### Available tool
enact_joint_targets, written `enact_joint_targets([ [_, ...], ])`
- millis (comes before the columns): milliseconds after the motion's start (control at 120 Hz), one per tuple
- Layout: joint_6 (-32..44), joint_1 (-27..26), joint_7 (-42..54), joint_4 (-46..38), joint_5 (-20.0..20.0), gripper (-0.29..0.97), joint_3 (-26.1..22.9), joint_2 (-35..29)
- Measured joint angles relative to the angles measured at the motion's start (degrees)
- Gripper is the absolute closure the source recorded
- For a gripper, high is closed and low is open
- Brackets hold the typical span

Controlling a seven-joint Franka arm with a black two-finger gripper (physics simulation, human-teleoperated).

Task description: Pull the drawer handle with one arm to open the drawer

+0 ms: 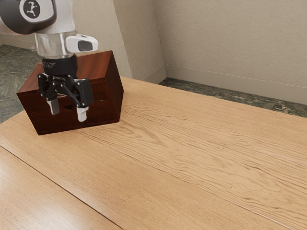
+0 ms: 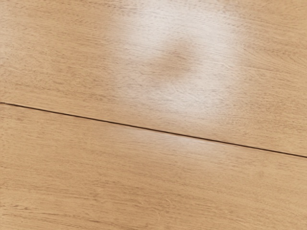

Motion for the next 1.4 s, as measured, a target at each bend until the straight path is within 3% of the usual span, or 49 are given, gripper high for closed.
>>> enact_joint_targets([
  [233,8.38,3.55,-0.14,0.40,-0.03,0.00,0.08,-0.19],
  [342,6.82,2.01,-2.71,12.95,-0.16,0.00,0.36,-0.79],
  [558,7.71,1.24,-21.99,16.78,-0.16,0.00,0.36,-0.01],
  [758,11.19,11.33,-38.26,16.71,-0.26,0.00,0.30,2.80],
  [850,12.65,12.85,-44.37,16.47,-0.16,0.00,0.36,3.44],
  [975,14.53,13.24,-51.29,13.42,-0.04,0.00,0.39,3.36],
  [1033,16.15,13.24,-54.06,8.23,0.03,0.00,0.56,1.91],
  [1125,22.59,13.52,-57.89,-2.60,0.32,0.00,0.90,-0.96],
  [1400,40.98,13.52,-66.50,-14.76,0.83,0.00,3.00,-1.45],
])
